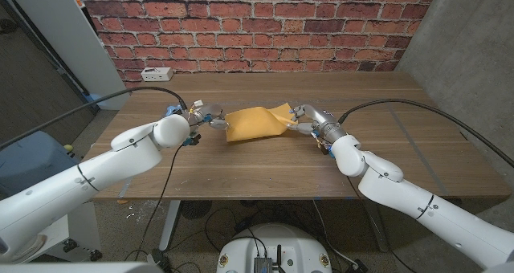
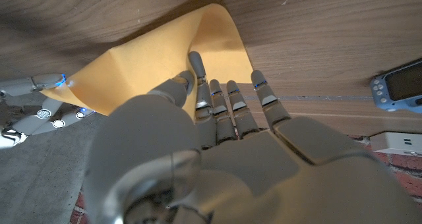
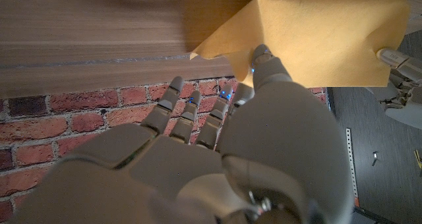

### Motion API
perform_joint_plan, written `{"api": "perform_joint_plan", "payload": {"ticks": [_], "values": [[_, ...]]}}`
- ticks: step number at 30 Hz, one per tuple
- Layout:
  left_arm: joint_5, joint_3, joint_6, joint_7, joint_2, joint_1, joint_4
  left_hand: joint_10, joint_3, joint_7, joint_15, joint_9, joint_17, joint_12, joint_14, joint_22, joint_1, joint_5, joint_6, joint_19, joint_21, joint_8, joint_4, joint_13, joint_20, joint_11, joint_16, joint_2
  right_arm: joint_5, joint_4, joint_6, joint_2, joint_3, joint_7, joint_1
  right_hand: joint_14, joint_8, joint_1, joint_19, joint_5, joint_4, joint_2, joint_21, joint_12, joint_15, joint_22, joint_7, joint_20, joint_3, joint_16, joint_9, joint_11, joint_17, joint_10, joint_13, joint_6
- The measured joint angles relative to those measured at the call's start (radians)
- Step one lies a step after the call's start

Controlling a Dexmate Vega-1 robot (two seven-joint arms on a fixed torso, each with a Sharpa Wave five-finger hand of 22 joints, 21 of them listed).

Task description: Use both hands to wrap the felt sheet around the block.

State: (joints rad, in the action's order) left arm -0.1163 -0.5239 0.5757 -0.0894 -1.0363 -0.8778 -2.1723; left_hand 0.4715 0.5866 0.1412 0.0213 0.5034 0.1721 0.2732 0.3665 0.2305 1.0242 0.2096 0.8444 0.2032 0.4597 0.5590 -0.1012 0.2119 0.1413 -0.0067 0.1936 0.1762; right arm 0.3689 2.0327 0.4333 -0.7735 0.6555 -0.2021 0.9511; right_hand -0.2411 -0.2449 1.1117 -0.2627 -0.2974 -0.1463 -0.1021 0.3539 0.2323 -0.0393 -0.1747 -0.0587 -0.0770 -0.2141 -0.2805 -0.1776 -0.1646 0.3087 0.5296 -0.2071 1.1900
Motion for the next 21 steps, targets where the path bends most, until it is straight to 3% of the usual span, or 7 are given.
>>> {"api": "perform_joint_plan", "payload": {"ticks": [16,21], "values": [[-0.086,-0.03,0.055,0.006,-0.065,-0.023,-0.131,0.008,-0.026,-0.022,-0.014,-0.013,0.0,-0.015,-0.022,0.0,-0.004,-0.01,0.018,-0.02,0.0,0.0,-0.026,0.0,0.001,-0.038,-0.005,-0.006,-0.058,0.138,0.1,-0.091,-0.064,0.029,0.107,0.0,0.007,0.0,-0.005,0.008,0.0,0.0,-0.007,-0.015,0.0,0.0,0.0,-0.005,-0.009,0.008,-0.001,0.004,0.005,-0.017,0.0,0.0],[-0.099,-0.034,0.057,-0.005,-0.075,-0.028,-0.155,0.01,-0.032,-0.016,-0.014,-0.018,0.0,-0.015,-0.022,-0.003,-0.004,-0.01,0.024,-0.02,0.008,0.0,-0.031,0.0,0.001,-0.04,-0.005,-0.007,-0.08,0.191,0.14,-0.124,-0.09,0.031,0.145,0.0,0.011,-0.002,-0.005,0.008,0.003,-0.003,-0.007,-0.015,0.0,0.0,0.0,-0.005,-0.011,0.008,-0.006,0.004,0.005,-0.017,0.0,0.0]]}}
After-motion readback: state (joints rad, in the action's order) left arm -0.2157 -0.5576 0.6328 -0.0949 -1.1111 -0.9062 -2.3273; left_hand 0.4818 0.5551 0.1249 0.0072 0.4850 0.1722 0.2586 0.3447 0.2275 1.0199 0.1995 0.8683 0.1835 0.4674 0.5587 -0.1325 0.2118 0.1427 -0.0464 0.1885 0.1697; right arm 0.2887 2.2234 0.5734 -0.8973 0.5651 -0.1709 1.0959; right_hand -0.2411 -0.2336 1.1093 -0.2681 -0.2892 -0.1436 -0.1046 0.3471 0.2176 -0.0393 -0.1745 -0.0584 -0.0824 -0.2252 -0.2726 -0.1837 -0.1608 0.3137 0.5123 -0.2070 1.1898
